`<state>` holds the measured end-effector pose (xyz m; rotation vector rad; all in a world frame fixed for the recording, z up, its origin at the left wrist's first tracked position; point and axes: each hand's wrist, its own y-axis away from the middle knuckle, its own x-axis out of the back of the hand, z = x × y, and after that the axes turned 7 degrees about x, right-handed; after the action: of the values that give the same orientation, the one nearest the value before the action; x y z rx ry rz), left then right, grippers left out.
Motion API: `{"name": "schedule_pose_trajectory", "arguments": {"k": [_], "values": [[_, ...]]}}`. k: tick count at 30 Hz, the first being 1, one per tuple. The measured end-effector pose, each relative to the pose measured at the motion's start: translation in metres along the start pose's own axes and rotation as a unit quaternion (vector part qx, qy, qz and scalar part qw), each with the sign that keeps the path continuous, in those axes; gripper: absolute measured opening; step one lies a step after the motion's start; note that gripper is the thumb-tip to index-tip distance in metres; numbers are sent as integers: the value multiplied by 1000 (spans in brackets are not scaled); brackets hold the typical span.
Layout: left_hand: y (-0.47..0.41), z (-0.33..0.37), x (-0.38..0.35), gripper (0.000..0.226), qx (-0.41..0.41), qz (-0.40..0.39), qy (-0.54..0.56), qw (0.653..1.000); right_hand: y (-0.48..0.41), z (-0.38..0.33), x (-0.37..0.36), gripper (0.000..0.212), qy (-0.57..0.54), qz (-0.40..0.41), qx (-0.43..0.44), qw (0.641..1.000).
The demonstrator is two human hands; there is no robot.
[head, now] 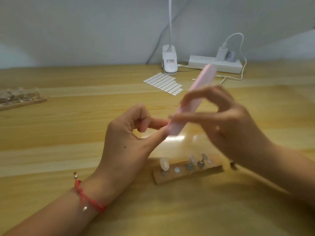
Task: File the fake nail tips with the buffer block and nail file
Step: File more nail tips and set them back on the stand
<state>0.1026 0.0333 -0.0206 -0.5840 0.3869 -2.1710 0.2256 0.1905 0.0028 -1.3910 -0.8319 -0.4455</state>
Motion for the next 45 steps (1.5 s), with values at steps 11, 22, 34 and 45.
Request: {"name": "schedule_pose_trajectory", "arguments": {"k": [11, 22, 34, 45], "values": [[2, 4, 1, 45, 3, -12, 22, 1000, 6, 32, 10, 44, 80, 53, -43, 994], [8, 22, 6, 45, -2, -46, 10, 999, 26, 57, -3, 47, 60, 103, -98, 988], [18, 27, 2, 47, -17, -114, -37, 993, 32, 61, -3, 45, -5, 113, -144, 983], [11, 24, 5, 48, 5, -198, -4, 980, 33, 62, -2, 45, -21, 109, -159, 981]]}}
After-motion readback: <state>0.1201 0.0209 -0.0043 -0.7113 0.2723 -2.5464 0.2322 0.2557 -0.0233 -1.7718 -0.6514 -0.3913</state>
